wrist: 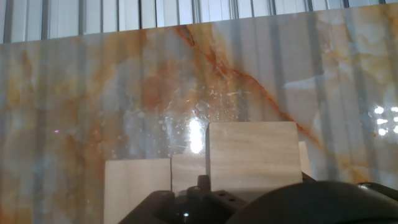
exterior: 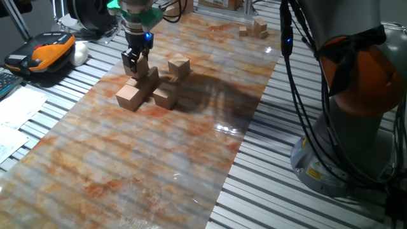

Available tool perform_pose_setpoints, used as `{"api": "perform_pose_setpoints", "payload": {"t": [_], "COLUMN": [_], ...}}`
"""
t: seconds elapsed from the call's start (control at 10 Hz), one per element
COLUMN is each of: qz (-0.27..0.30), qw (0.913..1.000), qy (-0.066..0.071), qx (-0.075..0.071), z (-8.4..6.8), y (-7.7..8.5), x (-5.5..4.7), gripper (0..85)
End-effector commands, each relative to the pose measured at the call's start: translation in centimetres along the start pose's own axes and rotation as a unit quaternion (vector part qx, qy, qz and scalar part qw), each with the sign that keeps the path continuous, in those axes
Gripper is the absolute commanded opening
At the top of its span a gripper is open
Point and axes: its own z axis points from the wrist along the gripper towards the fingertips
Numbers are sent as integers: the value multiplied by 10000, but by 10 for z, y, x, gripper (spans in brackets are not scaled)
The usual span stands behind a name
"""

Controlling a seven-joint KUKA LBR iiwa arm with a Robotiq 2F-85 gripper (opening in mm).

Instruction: Stack the blocks into a pyramid shape

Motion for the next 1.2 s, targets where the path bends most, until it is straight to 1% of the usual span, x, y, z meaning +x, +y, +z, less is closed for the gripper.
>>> {"api": "perform_pose_setpoints", "payload": {"t": [0.0,0.2,0.8,1.1], "qz": [-8,-31,-166,-218], "qw": [10000,10000,9997,9996], "qy": [-2,-2,11,-3], "qx": [17,27,153,203], "z": [-1,-1,-1,1], "y": [0,-1,-2,-3], "x": [0,1,2,4], "gripper": [0,0,0,0]}}
